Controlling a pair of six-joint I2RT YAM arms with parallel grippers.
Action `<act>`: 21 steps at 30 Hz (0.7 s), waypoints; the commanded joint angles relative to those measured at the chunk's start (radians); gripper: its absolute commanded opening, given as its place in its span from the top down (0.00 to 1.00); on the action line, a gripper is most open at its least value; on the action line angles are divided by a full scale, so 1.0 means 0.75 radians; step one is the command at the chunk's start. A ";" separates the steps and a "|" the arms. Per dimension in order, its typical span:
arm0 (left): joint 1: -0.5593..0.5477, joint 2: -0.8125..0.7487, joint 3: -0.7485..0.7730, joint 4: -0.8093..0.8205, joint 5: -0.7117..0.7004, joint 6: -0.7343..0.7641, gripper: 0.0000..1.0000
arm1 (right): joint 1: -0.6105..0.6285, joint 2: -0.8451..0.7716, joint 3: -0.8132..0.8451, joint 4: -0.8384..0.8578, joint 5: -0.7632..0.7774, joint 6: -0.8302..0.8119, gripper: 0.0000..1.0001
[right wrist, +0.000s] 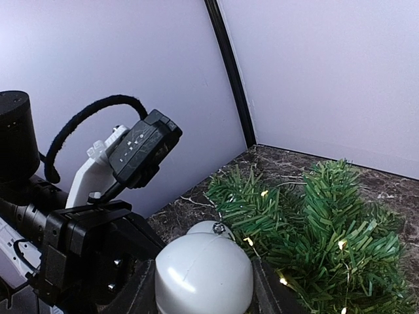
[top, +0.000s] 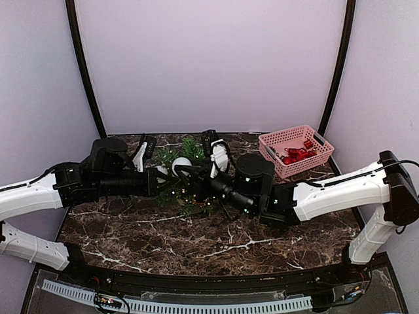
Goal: Decorate the small christmas tree
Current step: Hang the ornament ball on the branch.
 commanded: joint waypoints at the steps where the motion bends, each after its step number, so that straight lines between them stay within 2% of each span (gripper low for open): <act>1: 0.029 0.013 -0.018 0.063 0.009 0.023 1.00 | 0.011 0.024 0.045 0.010 0.038 -0.022 0.56; 21: 0.089 0.074 -0.022 0.122 0.085 0.031 0.97 | 0.010 0.036 0.046 -0.012 0.207 -0.034 0.57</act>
